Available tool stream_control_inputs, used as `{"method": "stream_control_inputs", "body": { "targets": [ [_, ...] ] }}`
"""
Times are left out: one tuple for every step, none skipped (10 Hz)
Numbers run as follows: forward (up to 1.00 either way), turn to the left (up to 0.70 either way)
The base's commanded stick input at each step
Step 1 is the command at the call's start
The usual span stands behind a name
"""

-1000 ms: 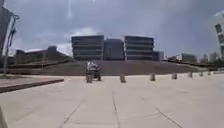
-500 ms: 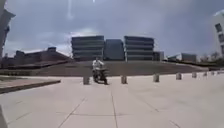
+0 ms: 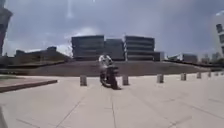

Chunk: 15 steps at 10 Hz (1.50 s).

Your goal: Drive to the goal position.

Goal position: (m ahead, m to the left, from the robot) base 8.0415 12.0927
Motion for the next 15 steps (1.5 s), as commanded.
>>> {"method": "stream_control_inputs", "body": {
  "targets": [
    [0.0,0.0],
    [0.0,0.0],
    [0.0,0.0],
    [0.0,0.0],
    [0.0,0.0],
    [0.1,0.0],
    [0.38,0.0],
    [0.69,0.0],
    [0.93,0.0],
    [1.0,0.0],
    [1.0,0.0],
    [1.0,0.0],
    [1.0,0.0],
    [1.0,0.0],
    [1.0,0.0]
  ]
}}
